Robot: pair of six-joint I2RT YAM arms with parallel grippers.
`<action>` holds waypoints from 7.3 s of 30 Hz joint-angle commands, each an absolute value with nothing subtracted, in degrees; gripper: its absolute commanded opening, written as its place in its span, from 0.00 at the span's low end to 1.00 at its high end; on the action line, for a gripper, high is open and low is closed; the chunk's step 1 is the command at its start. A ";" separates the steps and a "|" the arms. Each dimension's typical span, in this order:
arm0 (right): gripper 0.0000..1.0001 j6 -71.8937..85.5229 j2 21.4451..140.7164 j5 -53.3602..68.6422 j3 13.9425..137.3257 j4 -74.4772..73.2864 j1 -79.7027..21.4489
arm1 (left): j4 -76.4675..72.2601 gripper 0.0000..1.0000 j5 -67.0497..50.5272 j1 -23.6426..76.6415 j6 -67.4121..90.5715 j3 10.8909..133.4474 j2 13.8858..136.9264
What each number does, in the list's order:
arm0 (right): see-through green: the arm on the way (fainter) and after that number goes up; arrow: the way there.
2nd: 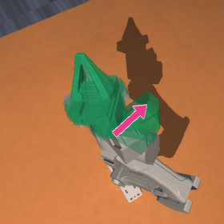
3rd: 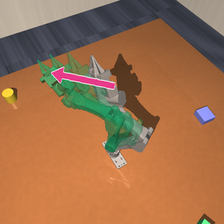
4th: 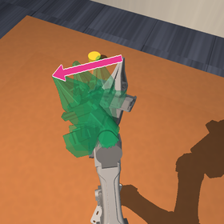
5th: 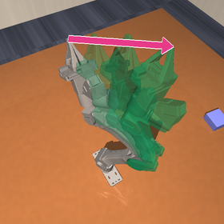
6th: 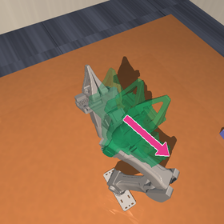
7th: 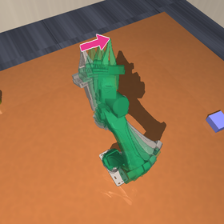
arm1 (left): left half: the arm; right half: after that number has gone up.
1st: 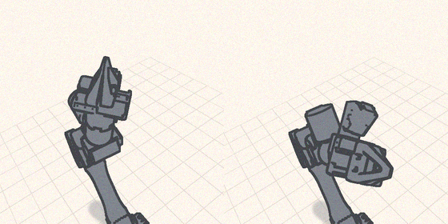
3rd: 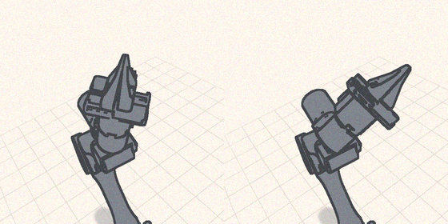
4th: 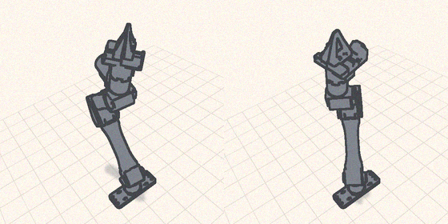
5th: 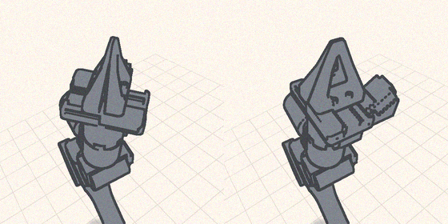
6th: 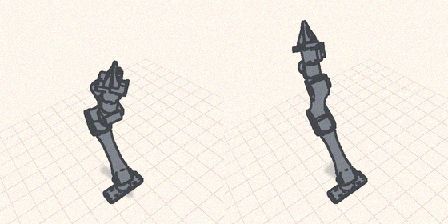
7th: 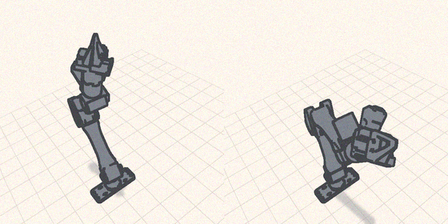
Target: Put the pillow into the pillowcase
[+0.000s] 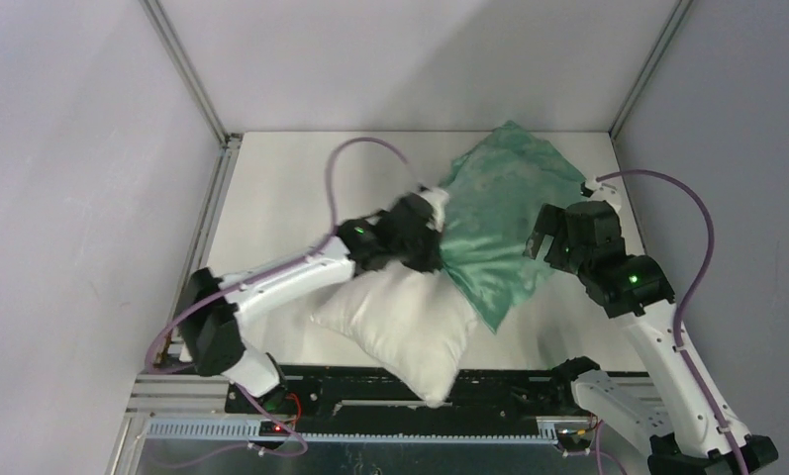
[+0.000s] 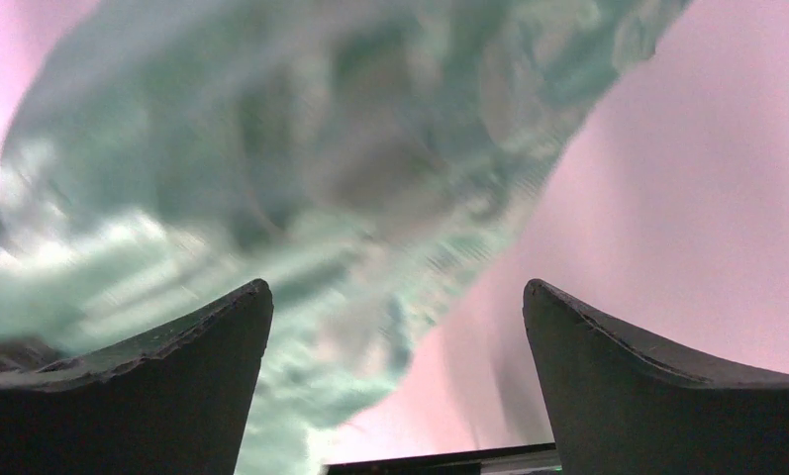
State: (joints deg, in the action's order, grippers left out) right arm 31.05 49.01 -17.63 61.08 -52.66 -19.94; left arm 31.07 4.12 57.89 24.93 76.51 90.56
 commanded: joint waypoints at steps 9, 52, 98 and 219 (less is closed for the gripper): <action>0.99 30.69 48.73 -5.23 51.70 -36.80 -19.68 | 4.73 0.00 -29.87 36.00 47.96 60.00 86.17; 0.18 29.63 91.66 -17.73 90.83 -38.92 -29.17 | 38.07 0.89 -25.78 29.13 29.54 81.21 71.19; 0.51 2.92 109.18 -37.76 100.13 -40.07 -18.32 | 9.70 0.25 2.54 32.30 53.94 31.62 51.57; 0.89 28.81 72.65 -9.87 68.29 -33.38 -31.81 | 43.13 0.00 23.87 59.36 23.38 76.49 89.12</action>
